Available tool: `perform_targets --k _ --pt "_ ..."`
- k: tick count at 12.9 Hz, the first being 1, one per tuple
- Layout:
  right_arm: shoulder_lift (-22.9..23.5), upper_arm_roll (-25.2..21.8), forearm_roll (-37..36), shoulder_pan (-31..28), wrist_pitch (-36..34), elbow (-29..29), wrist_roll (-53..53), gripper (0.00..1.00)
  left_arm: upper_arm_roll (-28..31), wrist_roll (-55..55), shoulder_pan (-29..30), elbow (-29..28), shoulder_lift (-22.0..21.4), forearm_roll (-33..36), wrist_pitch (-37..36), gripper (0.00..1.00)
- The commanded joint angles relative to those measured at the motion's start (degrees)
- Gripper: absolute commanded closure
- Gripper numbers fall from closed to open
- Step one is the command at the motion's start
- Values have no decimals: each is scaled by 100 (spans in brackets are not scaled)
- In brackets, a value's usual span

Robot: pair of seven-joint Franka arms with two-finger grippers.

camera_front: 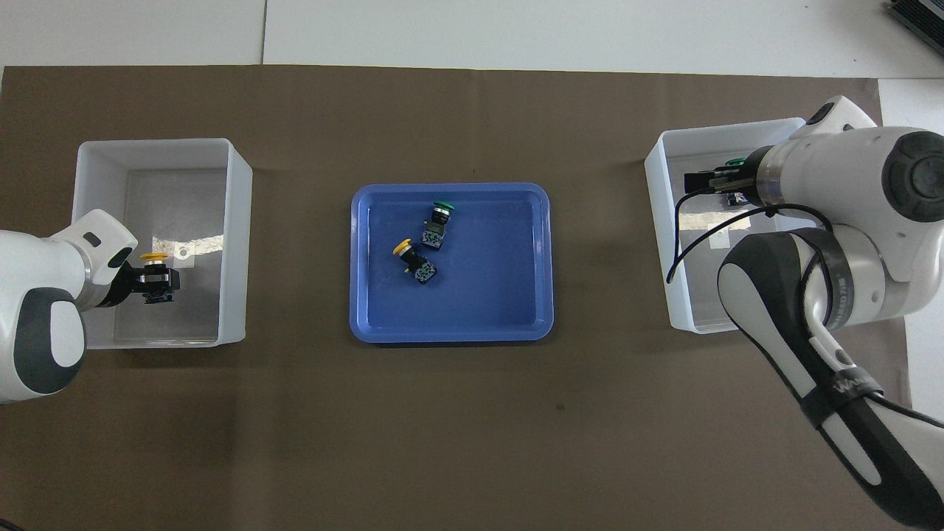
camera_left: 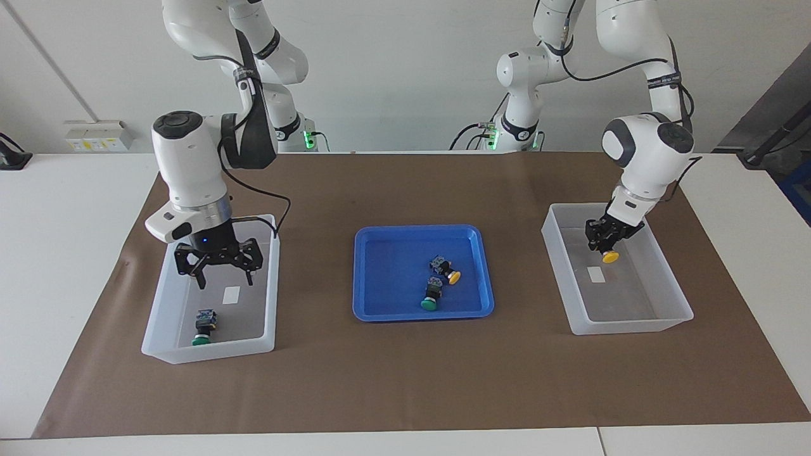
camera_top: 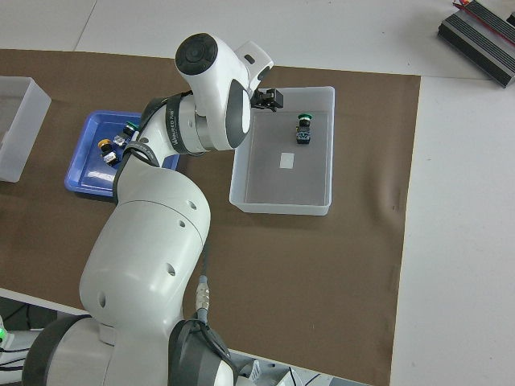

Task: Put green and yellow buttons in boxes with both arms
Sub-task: 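Place the yellow button in the box with the left gripper, then reach the right gripper to the second green button in the tray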

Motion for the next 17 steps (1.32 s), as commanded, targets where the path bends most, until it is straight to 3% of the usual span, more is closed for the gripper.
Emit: perform_targets --k 1,2,3,5,6,7,8,11,17 --pt "22 208 82 385 -383 263 928 0 -37 157 62 -74 2 -76 169 68" --pt "66 199 82 641 -453 421 1281 0 -37 157 62 -65 2 -76 161 45" --pt "223 208 82 800 -454 606 1580 0 -37 149 62 -56 10 -76 161 37" --pt "627 199 38 1256 -463 1071 2160 0 -37 140 53 -21 10 -76 152 35" --pt "803 199 3 1398 -463 1282 2485 0 -37 140 44 14 45 -76 143 26" --pt "1004 191 -6 1556 -480 1511 2810 0 -37 122 36 136 72 -76 74 7" --pt "1180 191 -15 1679 -498 1704 3092 0 -37 96 1 242 46 -76 -14 0" --pt "1620 182 -199 2005 -533 2056 3866 0 -37 52 -26 1030 -7 -76 -1048 0" --pt "2789 147 -436 2682 -955 3348 5185 0 -99 -271 -35 2447 -130 -76 -2763 0"
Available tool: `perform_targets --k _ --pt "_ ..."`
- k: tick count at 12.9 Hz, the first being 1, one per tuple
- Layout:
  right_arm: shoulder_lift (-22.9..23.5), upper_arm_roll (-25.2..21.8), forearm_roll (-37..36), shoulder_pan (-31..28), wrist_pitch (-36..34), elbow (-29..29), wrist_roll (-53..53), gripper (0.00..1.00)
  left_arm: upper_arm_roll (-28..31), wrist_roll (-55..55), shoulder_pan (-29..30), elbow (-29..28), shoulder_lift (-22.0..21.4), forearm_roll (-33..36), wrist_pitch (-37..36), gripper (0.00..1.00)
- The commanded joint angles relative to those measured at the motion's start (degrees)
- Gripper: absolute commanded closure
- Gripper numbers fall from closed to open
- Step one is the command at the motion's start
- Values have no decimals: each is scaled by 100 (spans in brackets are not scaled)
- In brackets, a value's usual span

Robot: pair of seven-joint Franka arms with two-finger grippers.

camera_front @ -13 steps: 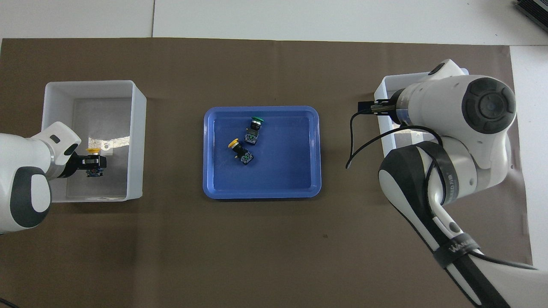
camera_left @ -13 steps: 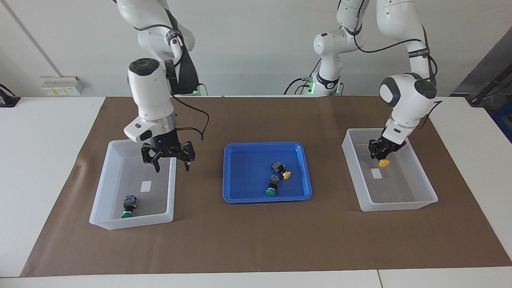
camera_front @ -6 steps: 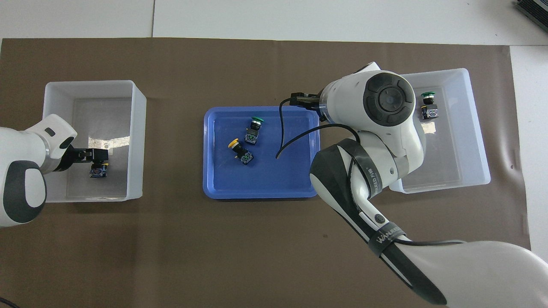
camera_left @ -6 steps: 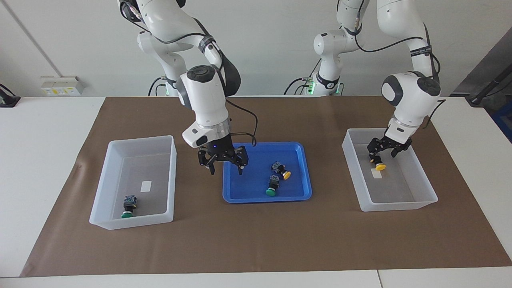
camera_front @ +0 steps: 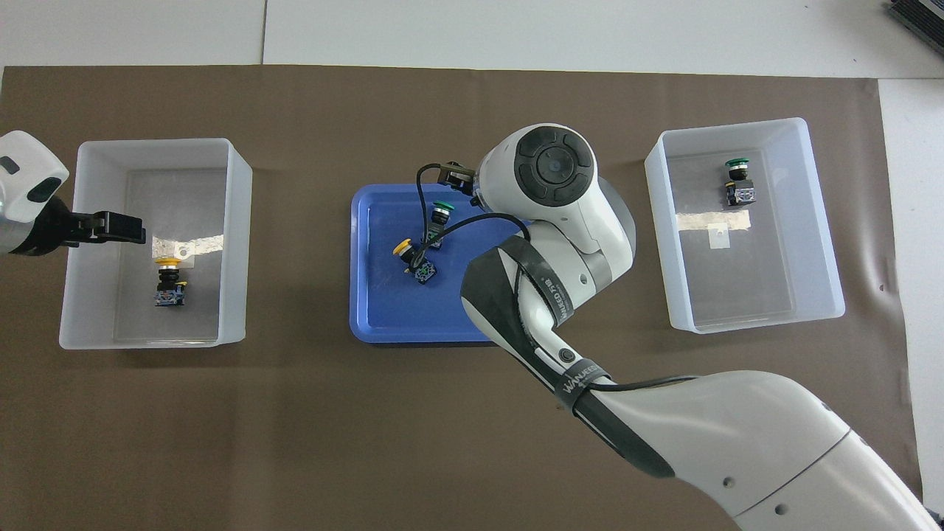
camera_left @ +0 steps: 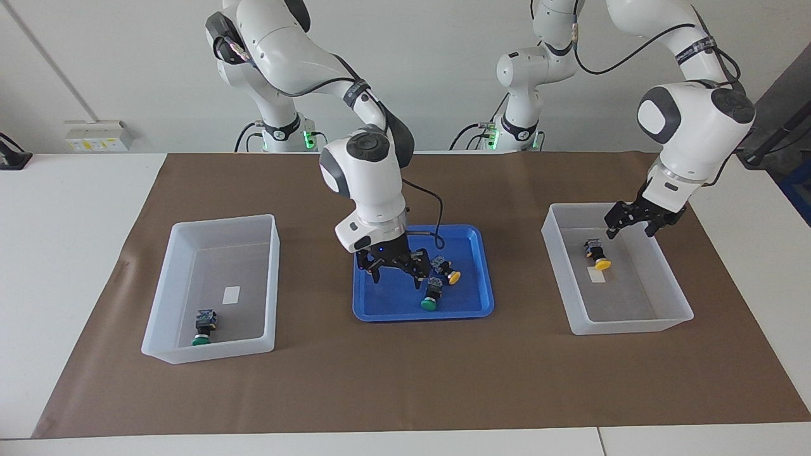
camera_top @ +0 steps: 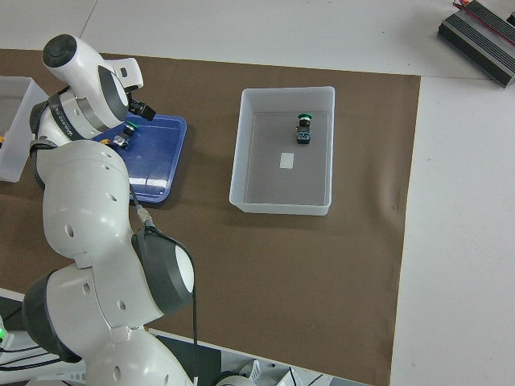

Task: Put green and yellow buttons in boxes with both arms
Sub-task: 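Reach the right gripper to the second green button in the tray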

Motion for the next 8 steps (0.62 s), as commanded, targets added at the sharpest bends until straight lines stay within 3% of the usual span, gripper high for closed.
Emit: perform_targets --k 1,3,8 --pt "567 -26 -197 166 -204 710 399 0 -102 -490 -30 529 -128 -71 -768 0" --pt "927 -44 -215 394 -195 1017 557 0 -383 -947 -30 750 -234 -79 -1068 0" --pt "920 -26 -285 412 -125 843 584 1 -1113 -2581 -65 1015 -225 -141 -1079 0"
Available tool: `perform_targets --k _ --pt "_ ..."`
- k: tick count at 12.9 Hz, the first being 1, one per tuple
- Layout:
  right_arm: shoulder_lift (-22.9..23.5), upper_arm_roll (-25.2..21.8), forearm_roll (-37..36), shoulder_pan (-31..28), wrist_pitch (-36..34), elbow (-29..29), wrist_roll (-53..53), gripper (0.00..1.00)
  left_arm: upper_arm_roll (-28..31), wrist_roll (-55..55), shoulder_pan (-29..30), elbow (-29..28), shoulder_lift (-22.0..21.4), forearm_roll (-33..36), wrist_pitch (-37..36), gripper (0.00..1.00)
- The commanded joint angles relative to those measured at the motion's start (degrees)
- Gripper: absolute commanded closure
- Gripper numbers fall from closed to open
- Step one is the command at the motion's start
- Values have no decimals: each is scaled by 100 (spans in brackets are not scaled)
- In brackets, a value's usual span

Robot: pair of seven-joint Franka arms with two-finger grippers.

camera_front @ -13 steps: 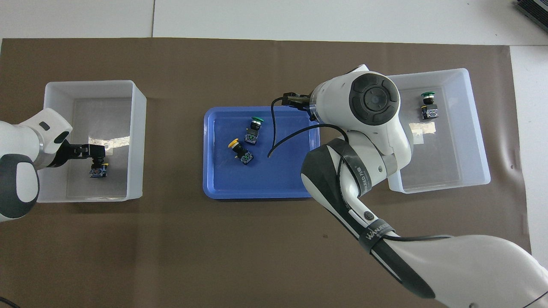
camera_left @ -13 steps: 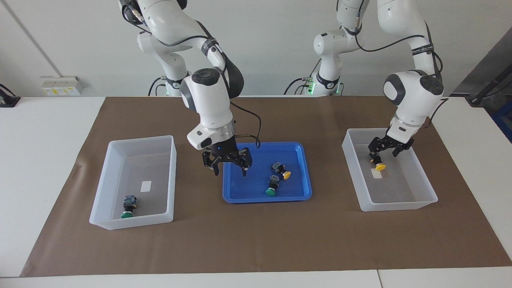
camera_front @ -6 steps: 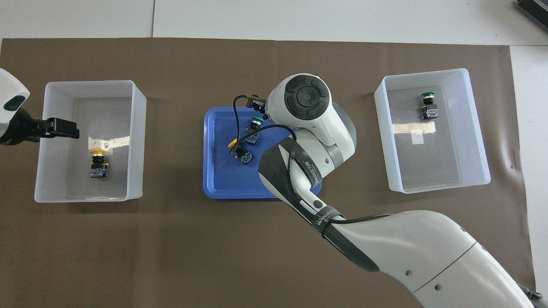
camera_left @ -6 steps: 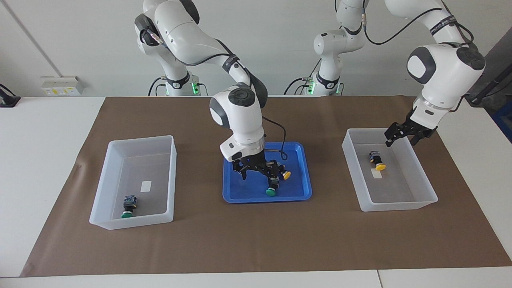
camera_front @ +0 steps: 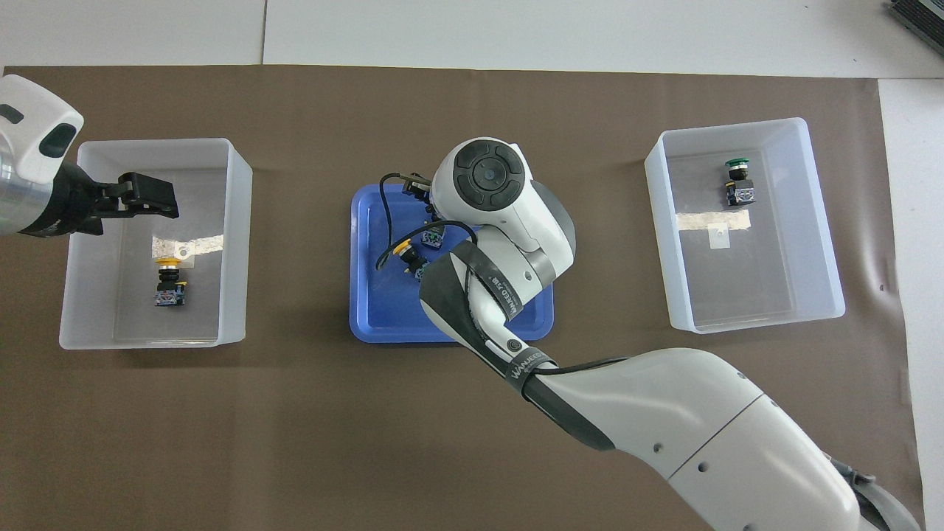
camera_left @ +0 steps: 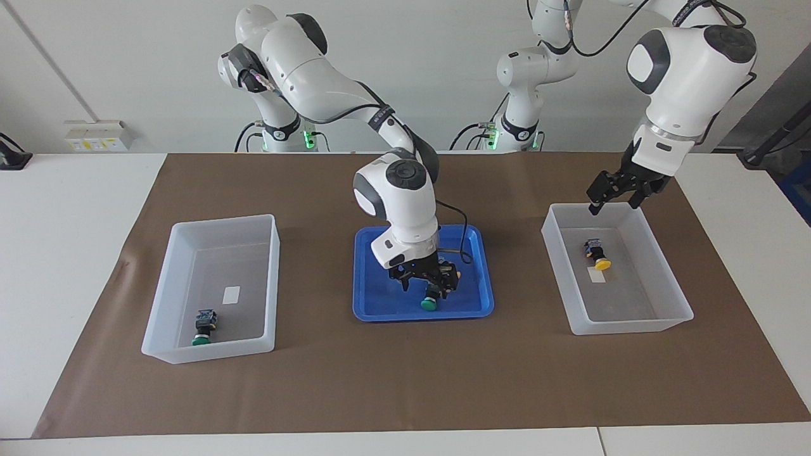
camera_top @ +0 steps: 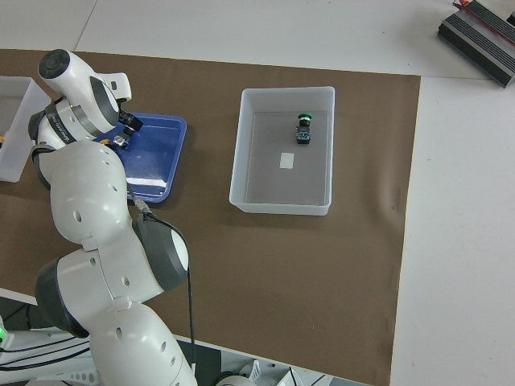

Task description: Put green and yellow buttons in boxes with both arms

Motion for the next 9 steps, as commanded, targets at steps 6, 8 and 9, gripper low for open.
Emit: perform_targets --k 6,8,9 --pt "93 -13 -183 48 430 -370 212 8 -155 -1420 -554 -605 -234 -375 569 0" --pt "111 -13 -201 58 474 -432 239 10 -155 -1587 -686 -658 -226 -375 683 0" --pt "102 -13 -210 58 483 -502 239 19 -155 -1675 -712 -728 -234 -375 796 0"
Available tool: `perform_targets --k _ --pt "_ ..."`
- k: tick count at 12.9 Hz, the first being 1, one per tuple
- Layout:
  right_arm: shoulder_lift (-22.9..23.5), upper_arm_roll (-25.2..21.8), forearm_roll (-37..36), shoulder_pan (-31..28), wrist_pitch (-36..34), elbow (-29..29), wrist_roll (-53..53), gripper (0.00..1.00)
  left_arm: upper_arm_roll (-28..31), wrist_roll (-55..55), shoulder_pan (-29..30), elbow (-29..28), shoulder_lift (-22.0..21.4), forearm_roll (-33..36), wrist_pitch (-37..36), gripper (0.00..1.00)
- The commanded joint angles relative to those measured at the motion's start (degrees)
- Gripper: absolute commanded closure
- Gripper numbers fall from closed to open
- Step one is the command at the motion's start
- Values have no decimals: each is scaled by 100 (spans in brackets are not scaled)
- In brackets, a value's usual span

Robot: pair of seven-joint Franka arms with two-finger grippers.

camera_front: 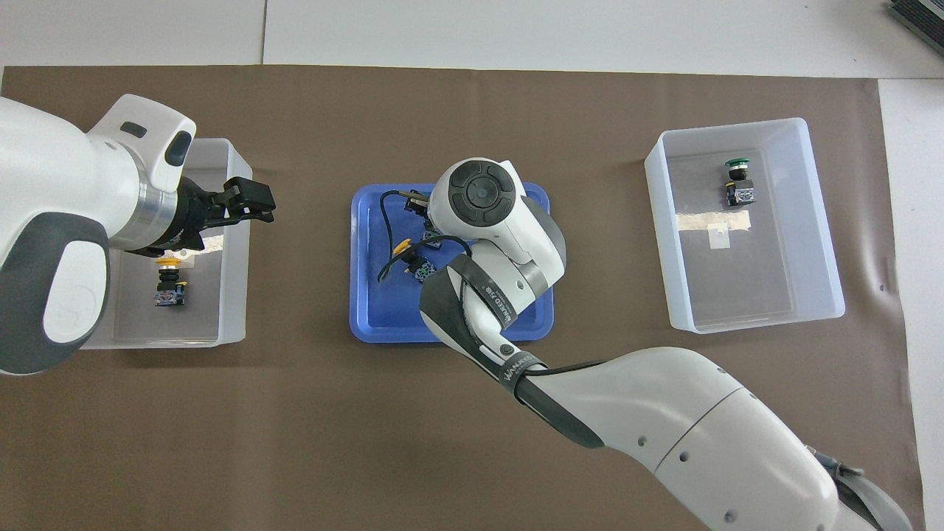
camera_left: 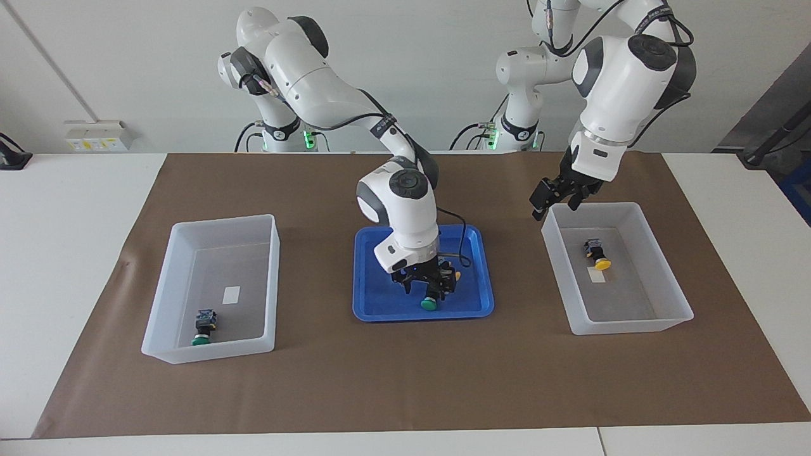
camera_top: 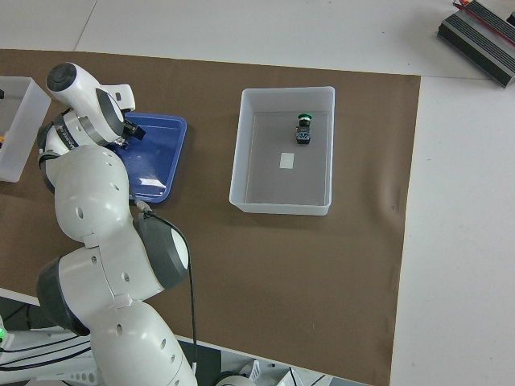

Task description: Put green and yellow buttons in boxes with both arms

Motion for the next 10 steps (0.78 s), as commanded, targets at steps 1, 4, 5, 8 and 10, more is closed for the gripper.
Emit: perform_targets --k 1,4,5,8,10 --pt "-22 -13 -180 21 140 -162 231 37 73 -189 -148 -349 -219 -109 327 0" --pt "-23 -13 -346 13 96 -154 231 100 73 -189 -175 -384 -210 -109 354 0" --pt "-31 -13 -355 13 52 -127 231 100 73 -198 -175 -393 -210 -109 354 0" --pt "-171 -13 -373 -92 -36 -136 196 100 73 -416 -305 -542 -193 -109 625 0" --pt "-452 -13 -399 -250 -447 -171 21 100 82 -873 -491 -682 -123 -109 1029 0"
